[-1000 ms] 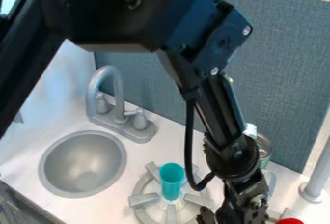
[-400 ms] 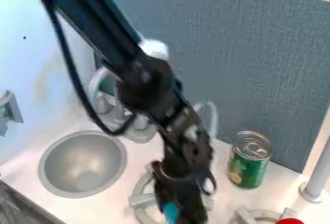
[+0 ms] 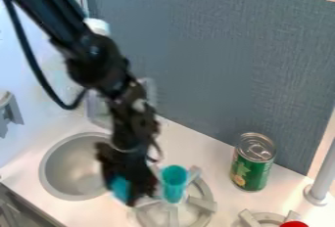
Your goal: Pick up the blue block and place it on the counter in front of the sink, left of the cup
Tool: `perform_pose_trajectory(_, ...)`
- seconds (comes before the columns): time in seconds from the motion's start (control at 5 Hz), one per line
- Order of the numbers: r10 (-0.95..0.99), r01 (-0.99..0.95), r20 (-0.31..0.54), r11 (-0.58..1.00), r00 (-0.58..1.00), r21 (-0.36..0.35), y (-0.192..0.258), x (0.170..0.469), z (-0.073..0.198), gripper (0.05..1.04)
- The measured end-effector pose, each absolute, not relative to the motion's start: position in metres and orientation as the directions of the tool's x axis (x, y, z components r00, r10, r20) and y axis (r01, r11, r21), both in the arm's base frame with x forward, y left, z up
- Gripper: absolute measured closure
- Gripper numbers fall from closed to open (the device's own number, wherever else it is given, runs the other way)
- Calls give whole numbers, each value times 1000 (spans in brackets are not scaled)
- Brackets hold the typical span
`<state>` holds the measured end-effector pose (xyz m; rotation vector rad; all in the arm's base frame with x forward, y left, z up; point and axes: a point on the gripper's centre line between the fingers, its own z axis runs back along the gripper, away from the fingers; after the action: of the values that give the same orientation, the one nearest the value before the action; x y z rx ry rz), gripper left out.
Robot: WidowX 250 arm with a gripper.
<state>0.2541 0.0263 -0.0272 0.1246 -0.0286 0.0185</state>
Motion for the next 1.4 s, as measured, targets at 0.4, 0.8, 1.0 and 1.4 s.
perform_pose_trajectory(0.4,185,-189,38,971,982,148,82,246,-41,414)
perform_pose_trajectory(0.8,177,-179,22,977,984,116,78,243,-66,414)
perform_pose_trajectory(1.0,151,-151,3,983,988,100,65,245,-75,414)
perform_pose_trajectory(1.4,144,-143,-5,983,990,112,65,252,-94,414)
